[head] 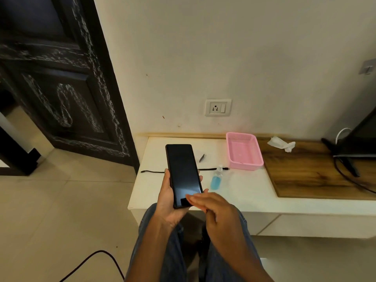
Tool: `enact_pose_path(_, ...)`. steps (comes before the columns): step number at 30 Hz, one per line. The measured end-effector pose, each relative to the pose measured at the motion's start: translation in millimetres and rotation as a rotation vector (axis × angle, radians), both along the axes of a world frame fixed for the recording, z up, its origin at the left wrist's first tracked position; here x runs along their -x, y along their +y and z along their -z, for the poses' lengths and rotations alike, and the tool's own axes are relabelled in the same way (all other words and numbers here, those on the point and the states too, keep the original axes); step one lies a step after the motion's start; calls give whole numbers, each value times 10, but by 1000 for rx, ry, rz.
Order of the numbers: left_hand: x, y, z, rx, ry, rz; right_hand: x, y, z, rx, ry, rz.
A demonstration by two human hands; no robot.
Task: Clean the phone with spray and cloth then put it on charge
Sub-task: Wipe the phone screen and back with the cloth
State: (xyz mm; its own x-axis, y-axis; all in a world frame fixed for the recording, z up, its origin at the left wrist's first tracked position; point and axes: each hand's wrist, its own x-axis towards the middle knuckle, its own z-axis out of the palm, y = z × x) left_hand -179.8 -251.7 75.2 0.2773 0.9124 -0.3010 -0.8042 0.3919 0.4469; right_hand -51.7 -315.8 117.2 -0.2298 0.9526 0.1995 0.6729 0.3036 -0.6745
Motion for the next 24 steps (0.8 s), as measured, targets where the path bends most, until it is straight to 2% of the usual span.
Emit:
enact_pose_path(3, 24, 12, -35, 23, 50, -22, 0, -15, -211, -51, 383, 135)
enact_pose_path(10, -24, -31, 1, 16, 131, -9, 18, 104, -320, 434, 897, 233)
enact_pose_path(15, -38, -12, 13, 14, 99, -2, -52, 169, -378, 693, 1293, 168)
enact_pose_path(17, -40, -18, 10, -6, 92, 3, -58, 169, -405, 736, 1288, 147)
enact_pose_path(19, -40, -19, 8, -15, 83, 0, -42, 174, -442, 730, 1163, 149)
enact_pose_path(22, -35, -16, 7, -6, 91, -7, 3, 183, -467, 602, 917, 157)
enact_pose_path(24, -37, -13, 2, 3, 109, -9, 39, 204, -453, 443, 706, 200)
